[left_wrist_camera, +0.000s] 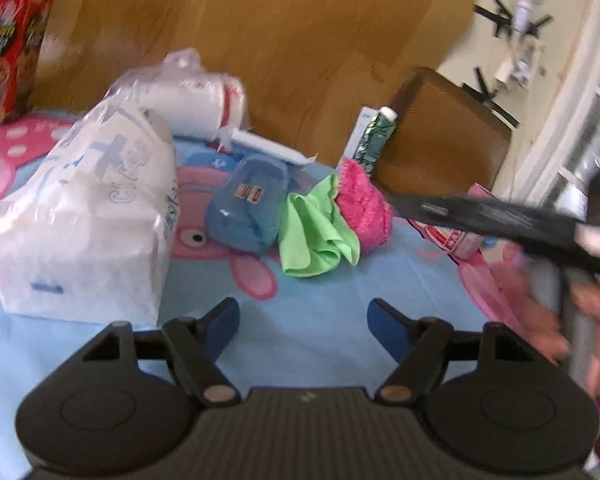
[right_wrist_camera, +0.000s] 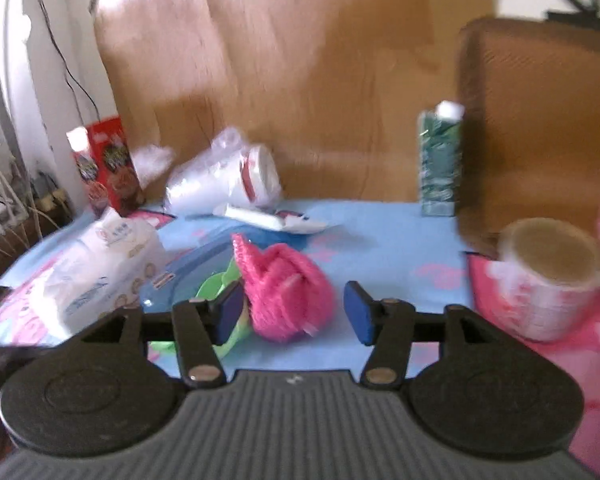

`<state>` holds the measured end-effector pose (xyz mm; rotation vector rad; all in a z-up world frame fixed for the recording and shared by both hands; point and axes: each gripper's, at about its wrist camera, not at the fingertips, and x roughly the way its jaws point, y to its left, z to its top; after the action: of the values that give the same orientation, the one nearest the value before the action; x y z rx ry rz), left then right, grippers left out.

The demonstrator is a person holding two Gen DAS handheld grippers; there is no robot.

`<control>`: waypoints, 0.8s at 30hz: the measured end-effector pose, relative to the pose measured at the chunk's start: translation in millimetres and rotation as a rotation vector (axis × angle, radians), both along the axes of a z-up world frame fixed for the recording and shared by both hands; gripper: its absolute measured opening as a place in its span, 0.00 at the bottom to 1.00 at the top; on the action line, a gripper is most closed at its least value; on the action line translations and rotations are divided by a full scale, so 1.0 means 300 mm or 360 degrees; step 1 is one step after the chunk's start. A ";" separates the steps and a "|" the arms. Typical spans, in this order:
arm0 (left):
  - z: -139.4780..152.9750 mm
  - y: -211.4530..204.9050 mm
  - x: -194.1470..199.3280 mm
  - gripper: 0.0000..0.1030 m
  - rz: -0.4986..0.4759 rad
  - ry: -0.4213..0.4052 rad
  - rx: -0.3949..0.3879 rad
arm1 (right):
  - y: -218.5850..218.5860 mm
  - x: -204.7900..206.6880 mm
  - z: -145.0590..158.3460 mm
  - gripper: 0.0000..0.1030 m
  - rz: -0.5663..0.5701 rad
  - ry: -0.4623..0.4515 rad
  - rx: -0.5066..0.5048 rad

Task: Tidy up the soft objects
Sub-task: 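Grasp the pink fluffy ball with the left gripper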

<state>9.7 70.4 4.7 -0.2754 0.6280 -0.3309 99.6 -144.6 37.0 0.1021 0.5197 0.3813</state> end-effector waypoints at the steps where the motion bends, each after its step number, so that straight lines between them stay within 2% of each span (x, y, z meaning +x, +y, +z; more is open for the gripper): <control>1: 0.000 -0.002 -0.006 0.74 -0.0012 -0.0003 0.0011 | 0.025 0.036 -0.020 0.57 -0.0020 0.0036 -0.0022; 3: 0.002 -0.004 -0.004 0.74 -0.0021 -0.0005 0.0019 | 0.048 0.093 -0.066 0.55 -0.0032 0.0139 -0.0033; 6: -0.005 0.016 -0.002 0.74 -0.0027 0.0006 -0.0054 | 0.021 0.082 -0.054 0.50 -0.0052 0.0163 0.0040; 11: -0.001 0.003 0.006 0.74 -0.0030 0.0064 -0.0118 | -0.069 -0.110 -0.050 0.50 -0.0053 0.0109 0.0023; 13: 0.013 -0.032 0.006 0.74 -0.0121 0.0112 -0.0234 | -0.098 -0.220 -0.055 0.50 -0.0047 0.0063 -0.0006; 15: 0.033 -0.099 0.005 0.74 -0.0246 0.0149 -0.0333 | -0.108 -0.340 -0.058 0.50 -0.0056 0.0002 -0.0063; 18: 0.072 -0.247 0.004 0.74 -0.0428 0.0177 -0.0362 | -0.115 -0.482 -0.069 0.50 -0.0097 -0.0080 -0.0158; 20: 0.084 -0.362 0.008 0.70 -0.0560 0.0201 -0.0344 | -0.103 -0.538 -0.078 0.50 -0.0130 -0.0155 -0.0238; 21: 0.090 -0.418 0.014 0.58 -0.0623 0.0214 -0.0326 | -0.108 -0.570 -0.077 0.50 -0.0144 -0.0199 -0.0266; 24: 0.133 -0.582 0.012 0.54 -0.0709 0.0177 -0.0194 | -0.142 -0.631 -0.059 0.50 -0.0294 -0.0339 -0.0375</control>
<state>13.2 -104.2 44.6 -0.2703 0.7797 -0.7875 -89.6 -187.2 19.3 -0.1166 0.3380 0.1461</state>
